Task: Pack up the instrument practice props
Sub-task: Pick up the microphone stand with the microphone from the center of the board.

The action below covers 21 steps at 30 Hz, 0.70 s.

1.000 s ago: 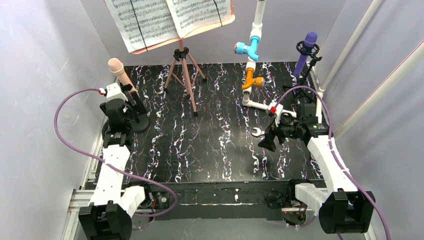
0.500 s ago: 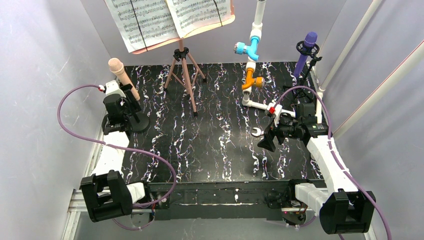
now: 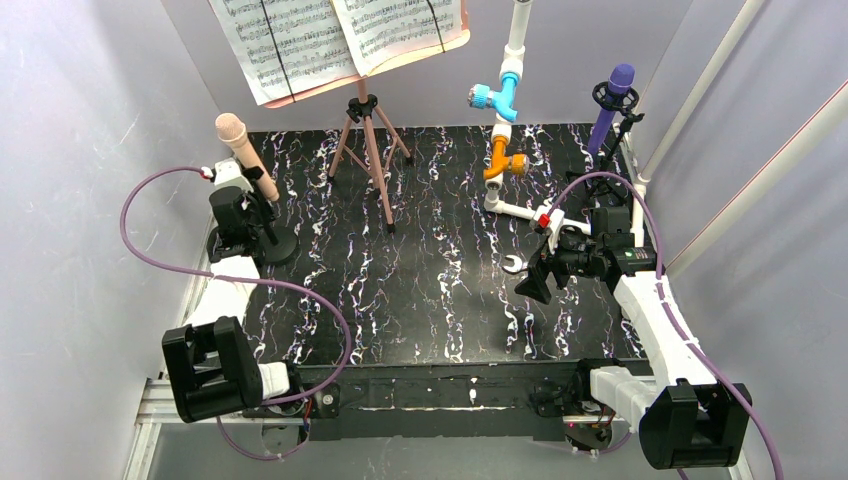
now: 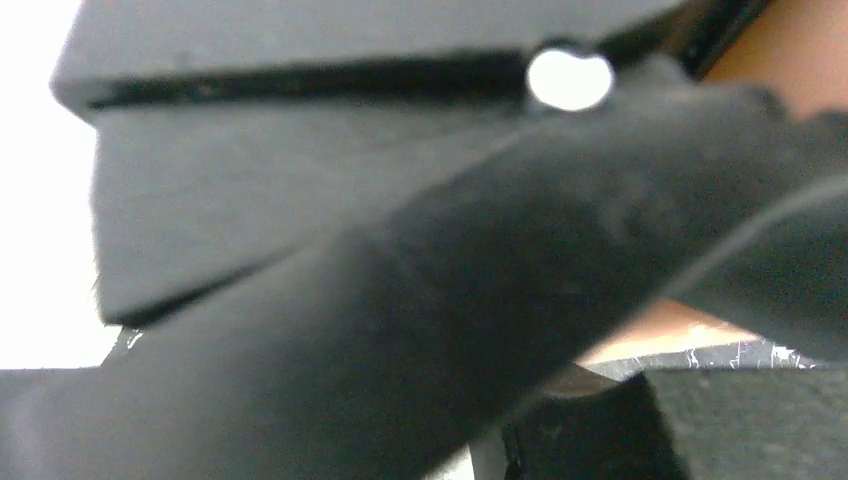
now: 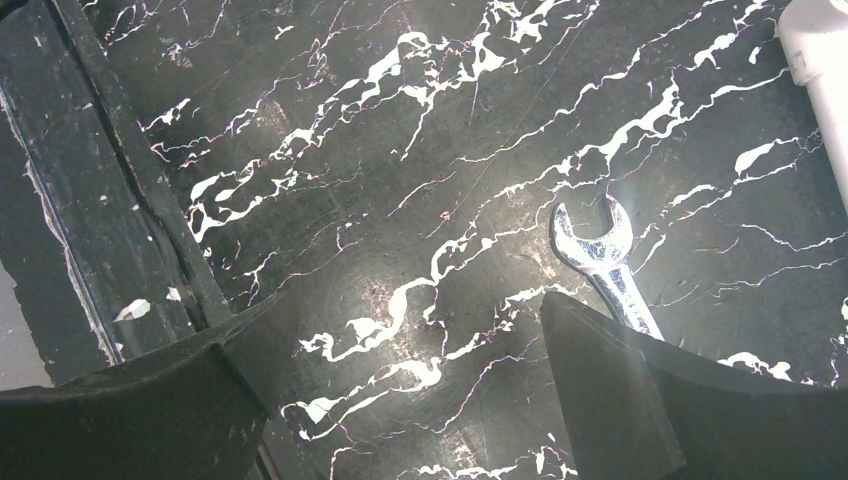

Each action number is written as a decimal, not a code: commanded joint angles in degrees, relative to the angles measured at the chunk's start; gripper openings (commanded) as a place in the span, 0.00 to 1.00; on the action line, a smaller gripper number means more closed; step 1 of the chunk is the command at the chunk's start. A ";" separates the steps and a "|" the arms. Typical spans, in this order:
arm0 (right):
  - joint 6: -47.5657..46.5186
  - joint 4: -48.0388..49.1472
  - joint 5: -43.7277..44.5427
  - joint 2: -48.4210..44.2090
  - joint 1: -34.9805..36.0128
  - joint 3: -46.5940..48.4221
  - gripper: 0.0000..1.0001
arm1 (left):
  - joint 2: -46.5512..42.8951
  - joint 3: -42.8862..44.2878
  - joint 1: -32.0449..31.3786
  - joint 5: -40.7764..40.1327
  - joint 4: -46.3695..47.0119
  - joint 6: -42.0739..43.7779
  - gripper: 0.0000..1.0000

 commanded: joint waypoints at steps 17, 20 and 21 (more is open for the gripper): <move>0.35 1.65 0.02 -0.54 0.28 0.93 1.00 | -9.77 -4.58 0.07 17.57 3.86 1.94 0.00; 0.30 1.57 -0.08 -0.54 0.28 0.76 1.00 | -21.00 -8.11 -2.04 28.44 1.53 -2.29 0.00; 0.26 1.55 -0.30 -0.38 0.28 0.67 1.00 | -22.91 -8.17 -3.27 31.68 -0.31 -3.30 0.00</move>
